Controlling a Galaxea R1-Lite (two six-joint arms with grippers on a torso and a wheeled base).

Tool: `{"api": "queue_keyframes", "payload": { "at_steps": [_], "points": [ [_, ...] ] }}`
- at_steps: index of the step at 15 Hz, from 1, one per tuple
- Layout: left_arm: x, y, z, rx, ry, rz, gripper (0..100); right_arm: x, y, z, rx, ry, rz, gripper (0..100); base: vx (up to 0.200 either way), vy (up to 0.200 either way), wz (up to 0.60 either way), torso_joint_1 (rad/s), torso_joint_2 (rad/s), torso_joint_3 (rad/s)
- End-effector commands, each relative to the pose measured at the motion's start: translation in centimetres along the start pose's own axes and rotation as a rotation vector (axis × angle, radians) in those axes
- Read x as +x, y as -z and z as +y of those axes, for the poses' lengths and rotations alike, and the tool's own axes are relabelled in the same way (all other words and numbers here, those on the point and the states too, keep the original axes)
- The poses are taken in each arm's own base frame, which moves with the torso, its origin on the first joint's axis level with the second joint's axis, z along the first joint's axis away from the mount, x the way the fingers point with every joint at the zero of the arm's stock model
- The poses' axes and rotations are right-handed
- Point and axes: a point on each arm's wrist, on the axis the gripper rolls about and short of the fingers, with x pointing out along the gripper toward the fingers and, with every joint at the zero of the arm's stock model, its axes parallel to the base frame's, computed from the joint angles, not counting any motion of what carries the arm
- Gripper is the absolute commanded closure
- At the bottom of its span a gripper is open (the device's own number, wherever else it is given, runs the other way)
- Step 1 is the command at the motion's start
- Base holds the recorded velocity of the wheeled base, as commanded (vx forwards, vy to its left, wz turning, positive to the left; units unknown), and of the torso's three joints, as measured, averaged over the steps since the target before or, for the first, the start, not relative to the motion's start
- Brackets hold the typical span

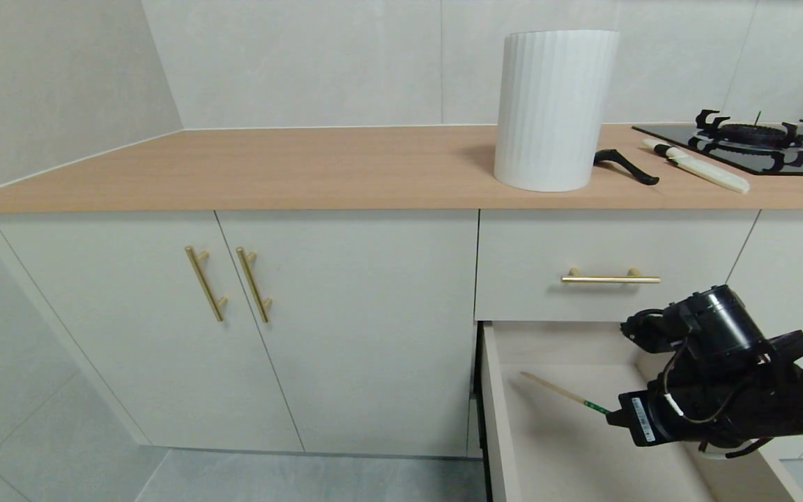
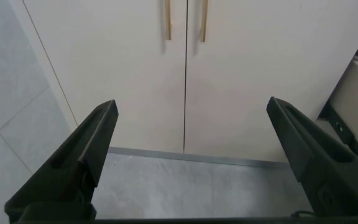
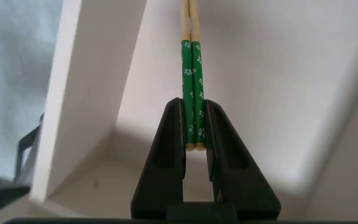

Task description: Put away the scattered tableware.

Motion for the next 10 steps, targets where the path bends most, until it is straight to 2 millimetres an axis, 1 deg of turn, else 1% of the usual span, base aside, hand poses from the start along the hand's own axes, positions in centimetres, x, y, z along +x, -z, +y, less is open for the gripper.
{"api": "queue_keyframes", "payload": {
  "at_steps": [1,2,4,5,6,7,10],
  "points": [
    [0.0,0.0,0.0,0.000,0.001,0.000,0,4.1,1.1,0.8,0.064,0.034,0.080,100,0.000,0.000,0.00,0.000,0.00,0.000],
    [0.0,0.0,0.0,0.000,0.000,0.000,0,5.6,1.1,1.2,0.113,0.050,0.089,100,0.000,0.000,0.00,0.000,0.00,0.000],
    [0.0,0.0,0.0,0.000,0.000,0.000,0,7.6,1.4,1.4,0.123,0.083,0.094,100,0.000,0.000,0.00,0.000,0.00,0.000],
    [0.0,0.0,0.0,0.000,-0.002,-0.001,0,7.9,1.5,1.5,0.123,0.081,0.094,100,0.000,0.000,0.00,0.000,0.00,0.000],
    [0.0,0.0,0.0,0.000,0.000,0.000,0,9.0,1.8,1.6,0.131,0.084,0.102,100,0.000,0.000,0.00,0.000,0.00,0.000],
    [0.0,0.0,0.0,0.000,0.000,0.000,0,9.7,2.1,1.5,0.130,0.087,0.105,100,0.000,0.000,0.00,0.000,0.00,0.000],
    [0.0,0.0,0.0,0.000,-0.002,0.000,0,11.2,2.8,1.3,0.122,0.100,0.139,100,0.000,0.000,0.00,0.000,0.00,0.000]
  ]
}}
